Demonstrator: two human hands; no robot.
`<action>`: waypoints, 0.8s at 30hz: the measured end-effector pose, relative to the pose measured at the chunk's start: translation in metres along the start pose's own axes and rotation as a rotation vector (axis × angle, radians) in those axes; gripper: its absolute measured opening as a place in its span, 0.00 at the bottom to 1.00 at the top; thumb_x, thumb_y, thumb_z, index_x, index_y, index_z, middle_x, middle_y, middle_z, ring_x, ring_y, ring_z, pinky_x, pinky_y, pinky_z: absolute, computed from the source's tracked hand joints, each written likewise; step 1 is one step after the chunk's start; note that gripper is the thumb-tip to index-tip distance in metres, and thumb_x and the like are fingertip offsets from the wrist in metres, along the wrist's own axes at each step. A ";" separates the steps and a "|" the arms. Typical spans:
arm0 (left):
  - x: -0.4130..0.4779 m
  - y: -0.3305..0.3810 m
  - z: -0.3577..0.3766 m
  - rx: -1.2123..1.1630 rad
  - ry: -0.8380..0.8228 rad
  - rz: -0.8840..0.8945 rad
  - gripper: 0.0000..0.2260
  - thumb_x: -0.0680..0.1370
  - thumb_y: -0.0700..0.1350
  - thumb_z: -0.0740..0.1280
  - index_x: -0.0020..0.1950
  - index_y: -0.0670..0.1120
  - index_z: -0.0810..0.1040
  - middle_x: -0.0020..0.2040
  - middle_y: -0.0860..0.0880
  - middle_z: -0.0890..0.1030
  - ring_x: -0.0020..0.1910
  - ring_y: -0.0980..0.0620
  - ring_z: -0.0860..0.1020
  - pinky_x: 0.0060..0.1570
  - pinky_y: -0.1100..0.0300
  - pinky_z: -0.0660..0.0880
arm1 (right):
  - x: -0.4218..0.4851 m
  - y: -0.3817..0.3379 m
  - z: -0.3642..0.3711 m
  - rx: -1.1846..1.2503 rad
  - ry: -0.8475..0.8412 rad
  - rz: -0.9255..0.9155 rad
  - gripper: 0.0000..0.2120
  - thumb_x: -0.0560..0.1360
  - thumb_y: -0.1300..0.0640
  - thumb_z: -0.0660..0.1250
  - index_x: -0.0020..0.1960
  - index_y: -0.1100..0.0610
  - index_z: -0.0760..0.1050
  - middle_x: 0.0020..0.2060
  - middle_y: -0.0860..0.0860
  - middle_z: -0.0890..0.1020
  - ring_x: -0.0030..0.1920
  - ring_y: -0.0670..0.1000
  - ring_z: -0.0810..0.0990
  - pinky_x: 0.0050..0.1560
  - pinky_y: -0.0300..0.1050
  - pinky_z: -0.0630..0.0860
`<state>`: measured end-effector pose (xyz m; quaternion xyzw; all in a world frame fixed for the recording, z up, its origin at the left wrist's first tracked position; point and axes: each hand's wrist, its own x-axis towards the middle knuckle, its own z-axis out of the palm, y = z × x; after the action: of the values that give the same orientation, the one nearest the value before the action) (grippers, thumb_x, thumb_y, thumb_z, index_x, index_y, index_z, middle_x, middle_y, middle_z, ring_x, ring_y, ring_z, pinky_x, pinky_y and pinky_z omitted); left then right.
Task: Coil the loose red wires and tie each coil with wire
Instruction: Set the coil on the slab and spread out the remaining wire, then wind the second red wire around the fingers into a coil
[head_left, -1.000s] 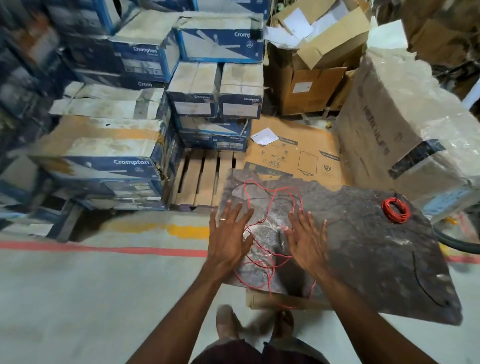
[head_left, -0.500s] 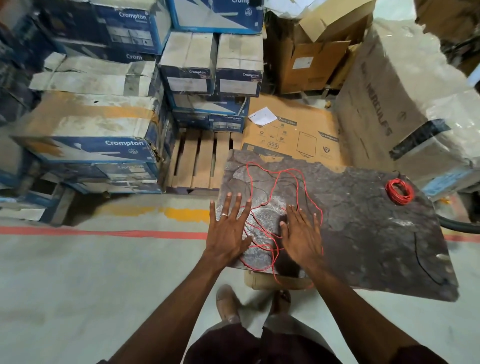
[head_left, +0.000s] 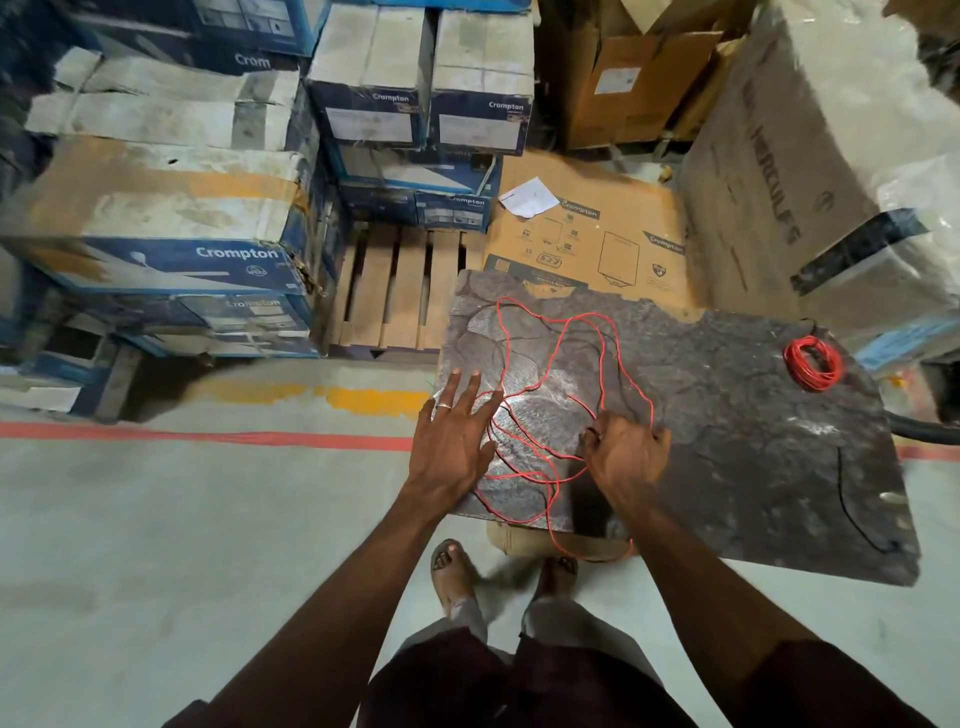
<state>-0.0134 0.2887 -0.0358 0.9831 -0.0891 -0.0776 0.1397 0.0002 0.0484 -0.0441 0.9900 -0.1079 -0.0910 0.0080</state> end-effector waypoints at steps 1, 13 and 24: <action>0.000 0.000 0.000 -0.026 -0.005 -0.010 0.28 0.79 0.55 0.65 0.79 0.57 0.64 0.82 0.48 0.59 0.82 0.44 0.53 0.72 0.42 0.64 | -0.001 0.001 0.000 0.001 -0.001 0.001 0.10 0.75 0.48 0.65 0.44 0.53 0.80 0.36 0.55 0.85 0.40 0.57 0.84 0.51 0.51 0.63; -0.006 0.005 -0.008 -0.566 0.075 -0.079 0.20 0.80 0.43 0.61 0.72 0.49 0.76 0.71 0.45 0.76 0.69 0.41 0.75 0.66 0.43 0.74 | -0.012 0.014 -0.004 0.149 0.027 0.038 0.09 0.77 0.51 0.69 0.45 0.56 0.83 0.39 0.60 0.86 0.44 0.62 0.85 0.58 0.53 0.70; 0.013 0.006 -0.010 -1.142 0.148 -0.535 0.14 0.78 0.34 0.68 0.63 0.44 0.79 0.47 0.44 0.85 0.39 0.56 0.83 0.40 0.61 0.81 | -0.019 0.011 -0.005 0.498 -0.241 -0.118 0.10 0.74 0.40 0.59 0.45 0.40 0.79 0.43 0.47 0.86 0.47 0.54 0.85 0.51 0.53 0.81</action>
<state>0.0003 0.2834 -0.0269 0.7447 0.2251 -0.0771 0.6235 -0.0196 0.0414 -0.0349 0.9481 -0.0695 -0.1789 -0.2535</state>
